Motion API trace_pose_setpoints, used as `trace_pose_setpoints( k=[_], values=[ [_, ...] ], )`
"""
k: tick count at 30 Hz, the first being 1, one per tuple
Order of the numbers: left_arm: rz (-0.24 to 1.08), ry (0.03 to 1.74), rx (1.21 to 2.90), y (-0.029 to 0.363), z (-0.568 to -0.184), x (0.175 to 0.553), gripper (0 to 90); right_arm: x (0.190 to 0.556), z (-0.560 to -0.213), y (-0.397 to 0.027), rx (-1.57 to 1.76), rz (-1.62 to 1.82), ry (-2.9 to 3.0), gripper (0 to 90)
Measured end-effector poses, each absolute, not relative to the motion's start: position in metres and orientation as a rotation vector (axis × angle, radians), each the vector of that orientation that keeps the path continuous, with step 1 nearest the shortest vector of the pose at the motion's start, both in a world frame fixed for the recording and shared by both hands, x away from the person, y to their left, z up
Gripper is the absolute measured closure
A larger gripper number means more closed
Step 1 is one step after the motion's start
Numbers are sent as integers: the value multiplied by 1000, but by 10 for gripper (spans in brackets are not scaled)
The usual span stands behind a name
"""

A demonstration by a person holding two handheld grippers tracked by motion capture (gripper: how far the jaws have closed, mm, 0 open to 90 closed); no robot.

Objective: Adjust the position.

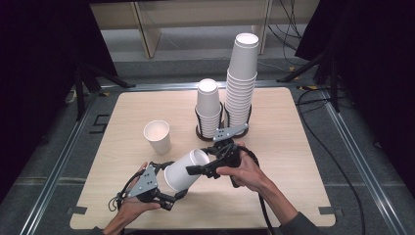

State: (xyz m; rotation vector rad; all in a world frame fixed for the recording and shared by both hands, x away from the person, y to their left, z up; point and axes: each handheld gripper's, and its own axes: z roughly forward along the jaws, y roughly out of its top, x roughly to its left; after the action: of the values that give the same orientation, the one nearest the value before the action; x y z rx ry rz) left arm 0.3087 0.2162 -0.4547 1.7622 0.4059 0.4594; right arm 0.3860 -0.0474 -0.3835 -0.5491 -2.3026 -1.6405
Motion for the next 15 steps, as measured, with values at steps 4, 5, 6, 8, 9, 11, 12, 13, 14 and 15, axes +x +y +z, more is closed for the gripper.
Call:
trace_pose_setpoints(
  k=[4, 5, 6, 8, 9, 11, 12, 13, 14, 15],
  values=[
    [460, 404, 1725, 215, -456, 309, 37, 387, -383, -50, -556, -1649, -2287, 238],
    [465, 409, 1733, 216, -455, 308, 35, 388, -383, -50, -541, -1663, -2290, 239],
    [471, 411, 1729, 216, -454, 308, 34, 388, -384, -49, -545, -1665, -2269, 239],
    [475, 423, 1716, 216, -454, 309, 33, 388, -384, -50, -557, -1662, -2268, 240],
    [482, 425, 1715, 215, -454, 308, 32, 388, -384, -49, -546, -1672, -2277, 240],
    [486, 418, 1703, 215, -454, 308, 29, 389, -385, -49, -537, -1687, -2263, 241],
    [492, 414, 1696, 215, -454, 307, 29, 389, -385, -49, -539, -1690, -2258, 242],
    [494, 415, 1683, 214, -454, 307, 29, 389, -385, -49, -548, -1676, -2235, 242],
    [502, 421, 1694, 215, -453, 307, 28, 389, -386, -49, -548, -1681, -2230, 242],
    [507, 419, 1690, 214, -453, 307, 28, 389, -386, -49, -553, -1686, -2236, 242]
  ],
)
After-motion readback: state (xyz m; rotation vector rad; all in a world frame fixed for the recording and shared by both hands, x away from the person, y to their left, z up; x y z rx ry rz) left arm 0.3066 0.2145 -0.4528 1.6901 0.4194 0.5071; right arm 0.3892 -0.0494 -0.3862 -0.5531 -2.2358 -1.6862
